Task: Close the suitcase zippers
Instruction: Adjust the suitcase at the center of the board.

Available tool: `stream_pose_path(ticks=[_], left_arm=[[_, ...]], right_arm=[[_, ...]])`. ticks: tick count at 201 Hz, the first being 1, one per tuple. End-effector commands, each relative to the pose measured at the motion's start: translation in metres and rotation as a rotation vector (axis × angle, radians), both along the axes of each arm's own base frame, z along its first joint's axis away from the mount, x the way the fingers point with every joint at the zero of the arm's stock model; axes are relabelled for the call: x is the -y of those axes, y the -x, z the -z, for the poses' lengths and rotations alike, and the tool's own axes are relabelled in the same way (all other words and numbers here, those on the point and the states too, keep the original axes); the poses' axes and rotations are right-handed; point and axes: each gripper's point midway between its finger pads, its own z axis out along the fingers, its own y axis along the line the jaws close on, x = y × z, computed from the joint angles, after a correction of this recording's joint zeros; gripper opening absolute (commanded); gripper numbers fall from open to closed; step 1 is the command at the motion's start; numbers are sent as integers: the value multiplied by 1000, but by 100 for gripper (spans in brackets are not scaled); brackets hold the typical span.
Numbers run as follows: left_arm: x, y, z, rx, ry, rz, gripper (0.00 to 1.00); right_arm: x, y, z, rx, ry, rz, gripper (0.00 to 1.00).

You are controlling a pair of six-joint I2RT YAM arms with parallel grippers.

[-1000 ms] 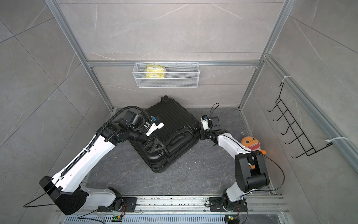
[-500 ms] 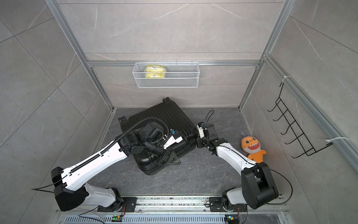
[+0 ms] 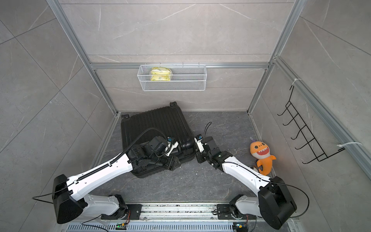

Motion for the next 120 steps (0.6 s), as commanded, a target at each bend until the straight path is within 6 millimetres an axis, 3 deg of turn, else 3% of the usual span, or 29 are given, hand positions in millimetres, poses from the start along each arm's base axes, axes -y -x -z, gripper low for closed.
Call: stream_pose_path(ticks=[1,36,66,80,98,120], left_arm=[[-62,-50,2,152,-124,-349,66],[-101,-51,-8,218,-132,-496,66],[-126,-53,-31,287,-93,-637,70],[-149,-57,-42,306,-80,-823,76],[-182,-50,-55,278,-62,-1091,75],[-183,-50,-78,267,19,-1152,78]], right_arm=[[-22,19,-16,34,-53,-52,0],[-61,39,-7,56,-41,-134,0],[-94,47,-6,95,-14,-177,0],[-106,50,-9,110,-21,-188,0],[-118,51,-12,118,-29,-204,0],[-129,52,-15,126,-30,-221,0]])
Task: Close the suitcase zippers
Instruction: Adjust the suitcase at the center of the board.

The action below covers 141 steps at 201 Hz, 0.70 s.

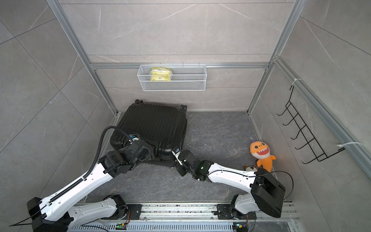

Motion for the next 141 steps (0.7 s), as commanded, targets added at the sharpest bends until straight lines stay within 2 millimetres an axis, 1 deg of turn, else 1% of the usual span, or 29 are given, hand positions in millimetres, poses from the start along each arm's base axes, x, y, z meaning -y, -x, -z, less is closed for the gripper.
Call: stream_pose_path(ticks=[1,12,22,30,44,56,71,91,126,133,141], left_arm=[[-32,-4,-38,104,82,-253,78],[-35,-3,-45,127,126,-296,81],[-48,1,-48,143,159,-396,85],[-55,2,-49,159,173,-448,85],[-67,5,-45,156,199,-549,83],[-72,3,-41,126,210,-590,81],[-76,1,-30,41,228,-626,80],[-72,-5,-17,-50,257,-630,80],[-65,-16,-5,-95,295,-616,79],[-60,-16,0,-130,306,-607,79],[-59,-17,4,-146,303,-609,78]], right_arm=[[-17,-6,-17,37,-42,9,0],[-18,-6,-17,40,-36,11,0],[-19,-7,-18,43,-40,18,0],[-19,-7,-18,45,-41,17,0],[-20,-6,-18,44,-42,18,0],[-20,-6,-18,45,-39,17,0],[-20,-5,-18,45,-36,17,0],[-19,-5,-18,48,-32,21,0],[-17,-5,-17,50,-28,27,0],[-18,-5,-17,50,-28,26,0],[-18,-4,-17,52,-26,25,0]])
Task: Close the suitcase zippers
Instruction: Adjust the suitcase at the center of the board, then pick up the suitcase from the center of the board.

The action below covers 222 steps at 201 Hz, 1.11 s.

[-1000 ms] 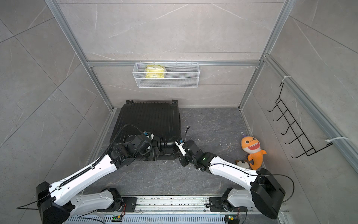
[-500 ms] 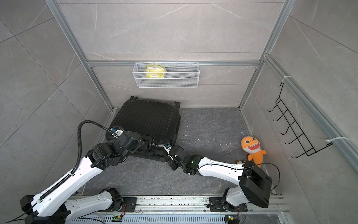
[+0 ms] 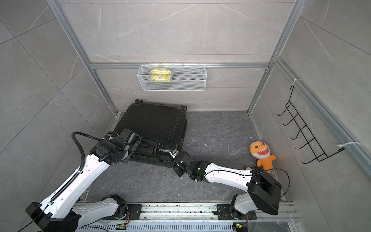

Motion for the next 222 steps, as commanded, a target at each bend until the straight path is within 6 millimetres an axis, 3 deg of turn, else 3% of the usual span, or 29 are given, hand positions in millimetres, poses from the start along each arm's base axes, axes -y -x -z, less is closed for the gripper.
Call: stream_pose_path(ticks=[1,74,117,131,161,222], left_arm=[[11,-4,8,-40,62,13,78],[35,-11,47,-169,137,54,71],[37,-13,60,-234,129,66,52],[31,-12,61,-247,96,59,40],[4,-4,63,-301,15,9,1],[-41,-10,59,-450,-91,39,0]], right_arm=[[-11,-4,-17,27,-49,12,0],[-10,-5,-17,34,-45,14,0],[-9,-5,-16,38,-42,21,0],[-6,-6,-17,44,-42,32,0],[4,-9,-18,71,-32,73,0],[38,-16,-11,130,48,179,0]])
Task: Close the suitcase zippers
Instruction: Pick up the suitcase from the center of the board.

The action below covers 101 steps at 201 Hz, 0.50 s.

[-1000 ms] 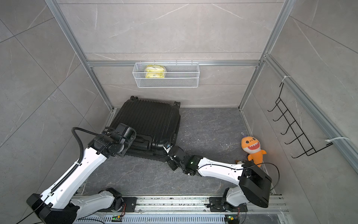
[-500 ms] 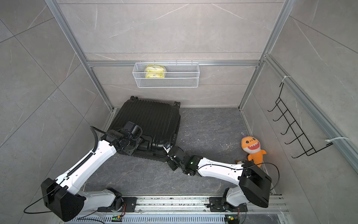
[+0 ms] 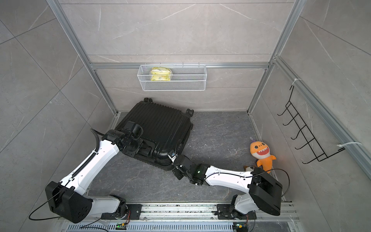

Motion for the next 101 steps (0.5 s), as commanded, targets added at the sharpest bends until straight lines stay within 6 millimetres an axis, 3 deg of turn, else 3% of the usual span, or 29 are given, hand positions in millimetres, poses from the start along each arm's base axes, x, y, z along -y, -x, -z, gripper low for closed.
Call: stream_pose_path(ticks=[1,14,53,101], left_arm=[[-57,18,7,-181,-254,80,0],[-65,15,4,-219,-285,101,0],[-64,2,-6,-230,-323,258,0],[-70,3,-9,-140,-369,330,0]], right_arm=[[41,-27,-14,104,47,196,0],[51,-30,-11,112,75,224,0],[84,-51,-2,53,74,320,0],[100,-78,10,-23,51,389,0]])
